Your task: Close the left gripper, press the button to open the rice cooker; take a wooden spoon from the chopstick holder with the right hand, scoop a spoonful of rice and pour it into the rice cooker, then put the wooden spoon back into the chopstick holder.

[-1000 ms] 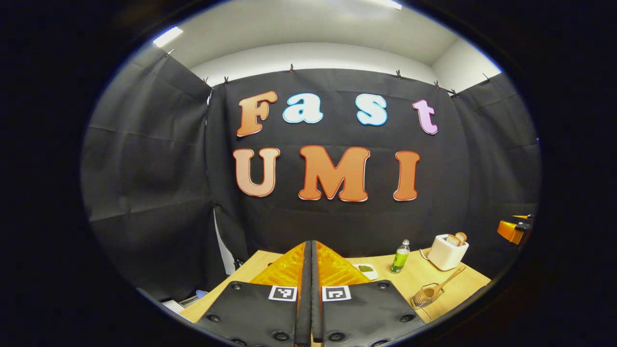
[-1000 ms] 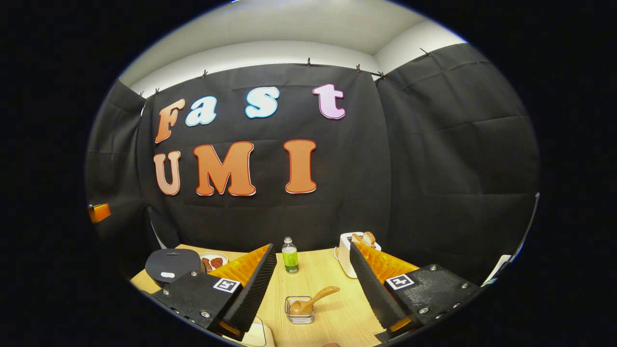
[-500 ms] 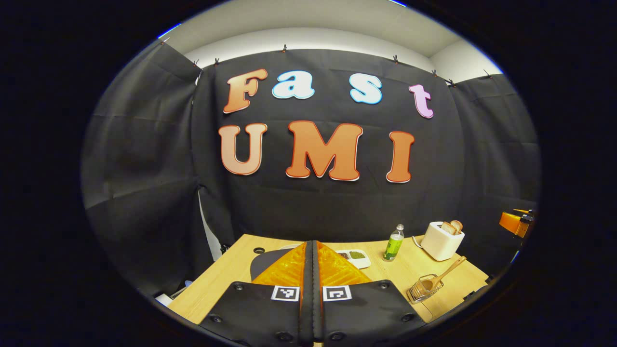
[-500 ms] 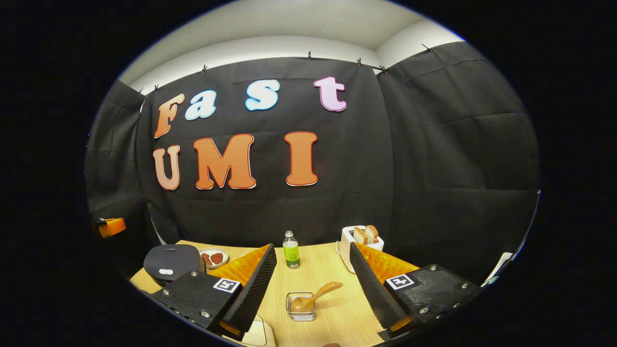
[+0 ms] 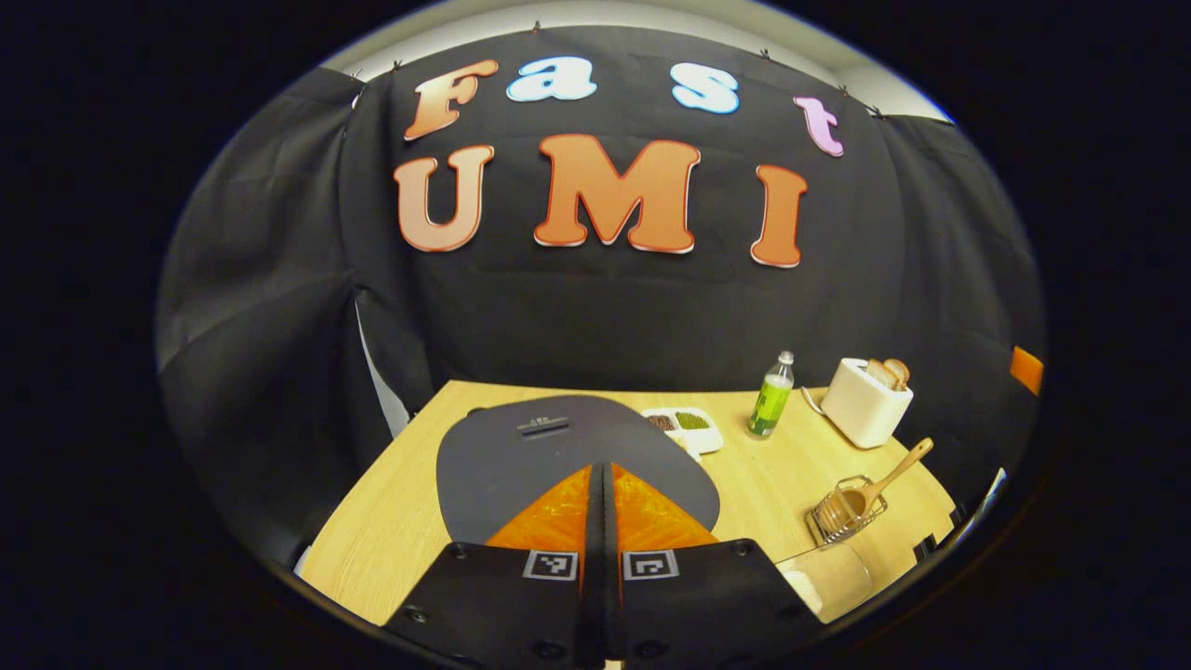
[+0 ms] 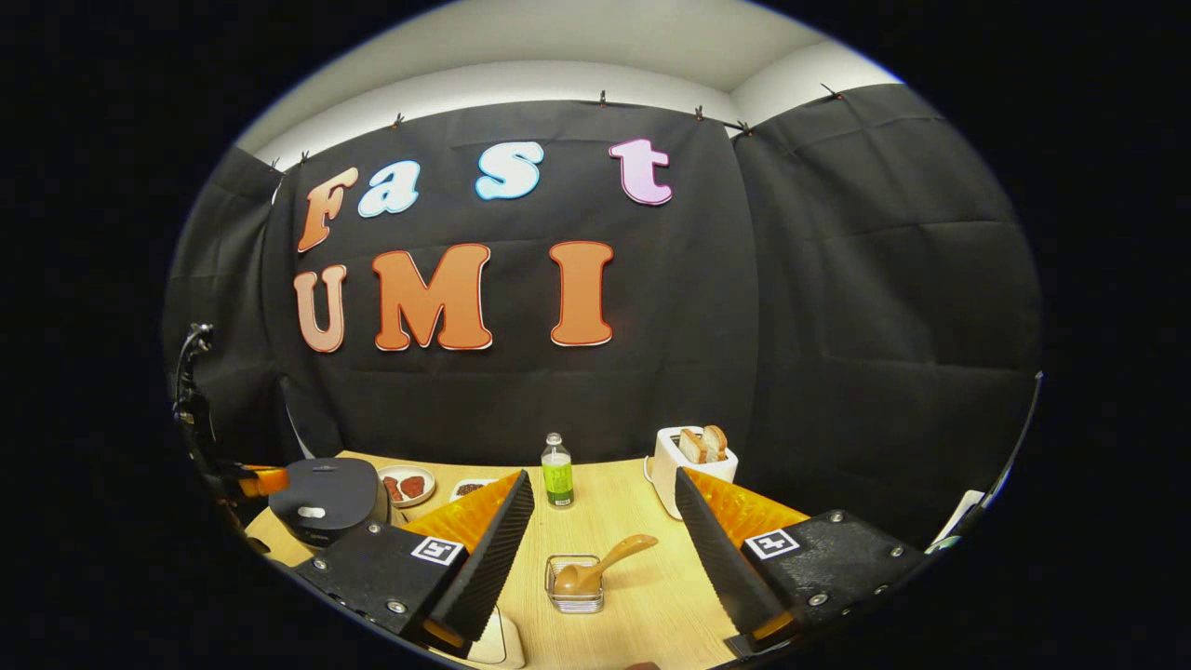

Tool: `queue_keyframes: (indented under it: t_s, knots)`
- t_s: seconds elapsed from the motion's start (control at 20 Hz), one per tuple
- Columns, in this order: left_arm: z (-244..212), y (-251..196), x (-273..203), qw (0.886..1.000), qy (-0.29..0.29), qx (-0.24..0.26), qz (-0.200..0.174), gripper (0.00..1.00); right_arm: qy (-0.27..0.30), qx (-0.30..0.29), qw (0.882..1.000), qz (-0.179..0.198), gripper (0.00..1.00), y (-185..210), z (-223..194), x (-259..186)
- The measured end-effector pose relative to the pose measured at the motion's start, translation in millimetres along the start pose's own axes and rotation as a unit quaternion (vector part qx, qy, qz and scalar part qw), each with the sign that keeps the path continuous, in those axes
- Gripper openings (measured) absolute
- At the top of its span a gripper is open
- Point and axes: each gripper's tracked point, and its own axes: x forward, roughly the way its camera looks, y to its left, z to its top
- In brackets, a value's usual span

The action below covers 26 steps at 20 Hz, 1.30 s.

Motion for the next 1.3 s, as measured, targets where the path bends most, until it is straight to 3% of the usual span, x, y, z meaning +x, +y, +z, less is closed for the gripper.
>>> queue_keyframes:
  t_s: [0.4,0.45,0.5,0.65,0.85,0.9,0.95,1.2,1.3]
  knots:
    - [-38.1,-13.3,18.9,0.999,0.045,0.007,-0.013,0.04,0.013,0.001,1.000,-0.017,0.95,-13.6,-12.3,-3.1]
    - [-32.8,-13.3,21.0,0.999,0.036,0.014,-0.013,0.00,0.014,0.003,1.000,-0.018,0.95,-14.5,-13.3,-3.5]
    - [-39.2,-14.1,20.2,0.999,0.045,0.015,-0.010,0.04,0.016,0.005,1.000,-0.019,0.95,-15.1,-14.1,-3.3]
    - [-42.4,-10.8,18.1,0.999,0.043,-0.027,0.012,0.05,0.021,0.014,0.999,-0.027,0.95,-19.8,-19.6,-3.3]
    - [-50.5,-18.1,18.1,0.999,0.040,0.014,0.024,0.01,0.027,0.003,0.999,-0.037,0.94,-28.4,-28.6,-8.6]
    - [-47.2,-16.9,17.7,0.999,0.034,0.024,0.028,0.08,0.029,0.003,0.999,-0.041,0.94,-32.7,-30.6,-10.4]
    - [-47.8,-16.1,16.7,0.999,0.036,0.020,0.032,0.02,0.031,0.005,0.999,-0.043,0.94,-34.4,-31.4,-12.4]
    - [-15.1,-12.7,11.1,0.998,0.048,-0.034,-0.005,0.04,0.020,0.002,0.998,-0.057,0.95,-48.0,-27.0,-14.5]
    - [42.5,-0.2,-3.4,0.999,-0.016,-0.045,0.000,0.00,0.018,0.009,0.998,-0.057,0.95,-46.7,-27.9,-12.8]
